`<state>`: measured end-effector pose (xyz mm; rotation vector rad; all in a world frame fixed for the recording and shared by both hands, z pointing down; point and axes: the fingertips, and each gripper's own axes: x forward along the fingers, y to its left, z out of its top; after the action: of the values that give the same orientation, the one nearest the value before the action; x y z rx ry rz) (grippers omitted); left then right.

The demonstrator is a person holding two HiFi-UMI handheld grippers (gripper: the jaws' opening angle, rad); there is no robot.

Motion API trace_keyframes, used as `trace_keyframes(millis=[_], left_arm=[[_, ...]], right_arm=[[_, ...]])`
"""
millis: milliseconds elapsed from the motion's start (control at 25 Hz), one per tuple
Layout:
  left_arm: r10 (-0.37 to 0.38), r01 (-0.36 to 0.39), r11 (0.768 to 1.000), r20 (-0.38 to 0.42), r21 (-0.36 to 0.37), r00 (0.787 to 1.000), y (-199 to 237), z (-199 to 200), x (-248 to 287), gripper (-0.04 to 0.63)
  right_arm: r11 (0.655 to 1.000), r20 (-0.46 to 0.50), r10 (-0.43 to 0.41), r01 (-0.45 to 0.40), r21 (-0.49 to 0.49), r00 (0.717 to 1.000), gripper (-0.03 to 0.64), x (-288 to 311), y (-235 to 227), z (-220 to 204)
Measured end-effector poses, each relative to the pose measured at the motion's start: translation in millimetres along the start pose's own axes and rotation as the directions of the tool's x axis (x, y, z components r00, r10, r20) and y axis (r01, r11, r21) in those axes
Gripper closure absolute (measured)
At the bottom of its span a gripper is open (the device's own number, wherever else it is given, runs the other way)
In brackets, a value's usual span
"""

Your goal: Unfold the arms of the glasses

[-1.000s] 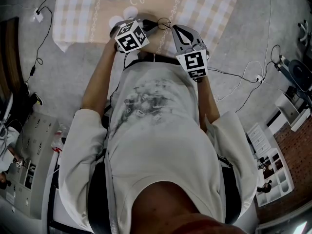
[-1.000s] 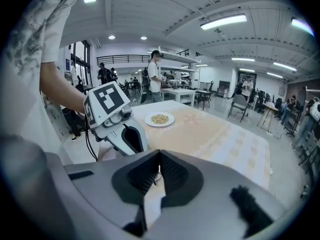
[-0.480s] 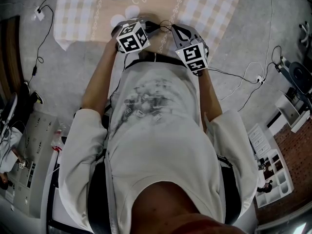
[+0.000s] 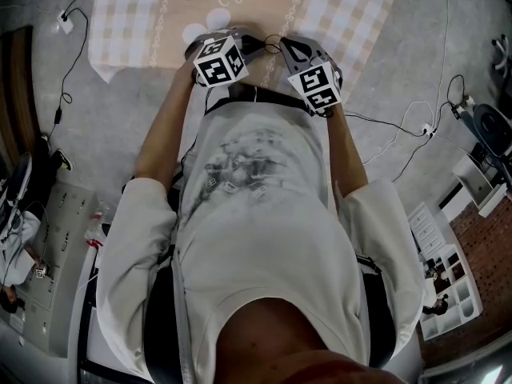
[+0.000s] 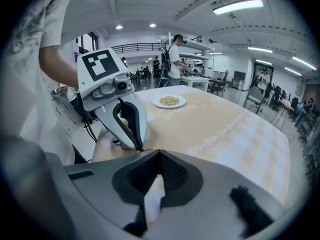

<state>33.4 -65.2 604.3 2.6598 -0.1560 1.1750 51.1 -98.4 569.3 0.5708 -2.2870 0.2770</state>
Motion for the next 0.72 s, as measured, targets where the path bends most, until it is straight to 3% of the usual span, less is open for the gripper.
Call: trace_keyframes(millis=[720], left_arm=[[0.006, -0.006, 1.0, 0.004, 0.006, 1.0, 2.5, -1.6, 0.2, 0.583]], right_arm=[[0.995, -0.106, 0.057, -0.064, -0.07, 0.993, 0.601, 22.3, 3.7, -13.0]])
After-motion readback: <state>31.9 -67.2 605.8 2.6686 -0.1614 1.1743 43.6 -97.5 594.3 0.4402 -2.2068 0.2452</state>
